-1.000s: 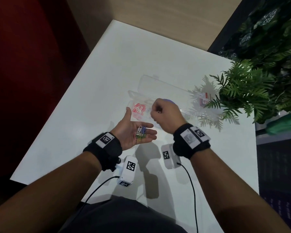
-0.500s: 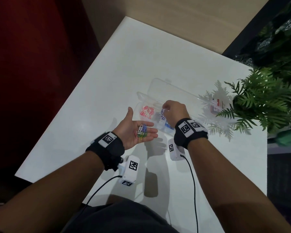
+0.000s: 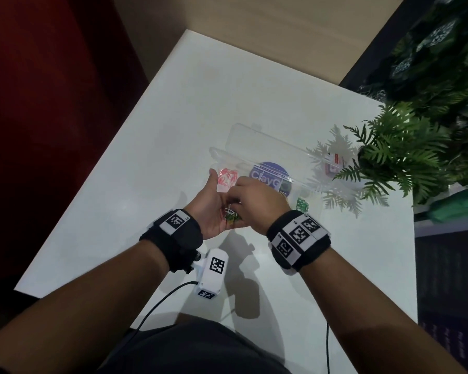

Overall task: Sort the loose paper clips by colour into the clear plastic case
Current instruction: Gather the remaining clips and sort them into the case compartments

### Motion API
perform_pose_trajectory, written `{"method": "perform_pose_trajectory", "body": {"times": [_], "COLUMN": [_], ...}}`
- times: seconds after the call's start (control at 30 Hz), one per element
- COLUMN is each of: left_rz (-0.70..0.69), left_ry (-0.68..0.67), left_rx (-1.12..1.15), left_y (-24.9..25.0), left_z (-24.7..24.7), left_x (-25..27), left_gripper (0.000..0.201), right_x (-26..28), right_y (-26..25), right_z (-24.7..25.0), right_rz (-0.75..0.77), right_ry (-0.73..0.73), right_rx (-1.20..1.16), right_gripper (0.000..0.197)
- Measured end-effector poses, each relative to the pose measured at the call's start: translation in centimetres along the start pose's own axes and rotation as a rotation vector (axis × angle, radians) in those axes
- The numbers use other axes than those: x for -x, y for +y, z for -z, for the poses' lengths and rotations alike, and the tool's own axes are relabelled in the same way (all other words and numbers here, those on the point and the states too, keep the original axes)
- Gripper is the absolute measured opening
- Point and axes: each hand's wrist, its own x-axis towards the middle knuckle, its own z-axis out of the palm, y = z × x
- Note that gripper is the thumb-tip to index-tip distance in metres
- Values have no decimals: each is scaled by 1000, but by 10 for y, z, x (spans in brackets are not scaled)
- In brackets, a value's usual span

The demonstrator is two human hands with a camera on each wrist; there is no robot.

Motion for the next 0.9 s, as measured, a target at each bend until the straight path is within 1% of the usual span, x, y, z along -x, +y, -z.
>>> {"method": "perform_pose_trajectory", "body": {"times": [0.17,0.37,0.43,0.53,0.57,0.63,0.67,0.73,0.8,0.9], "left_rz": [-1,-13,-4,29,29,24,22,13,3,-18], "left_ry": [-6,2,-8,-28,-26,-28,-30,-34,-24,28], "left_rx": [-16,-48,-71,-76,-79,-70,-61,-47,-25,-14], "left_y": [-5,-10,-9,-8,-8,-10,-10,-10,-10,-10], "left_z": [-5,-4,-2,-1,-1,-2,-2,-2,-3,-5], "left_x": [6,7,7,9,9,9,9,9,10,11], "left_gripper": [89,91,94,101,102,101,101,100,97,93], "right_x": [7,12,14,15,16,19,20,24,26,29], "right_y": [-4,-5,-3,3,5,8,7,1,-7,-16], "right_z": [-2,4,11,23,26,29,29,24,15,3], "right_rz": [-13,11,7,-41,-65,-121,-137,-143,-141,-109], "right_ry": [-58,-68,-61,-27,-2,54,74,85,84,67], "right_rx": [26,16,-37,-135,-197,-339,-388,-433,-407,-268], "right_gripper": [23,15,7,9,9,17,20,20,17,16]}}
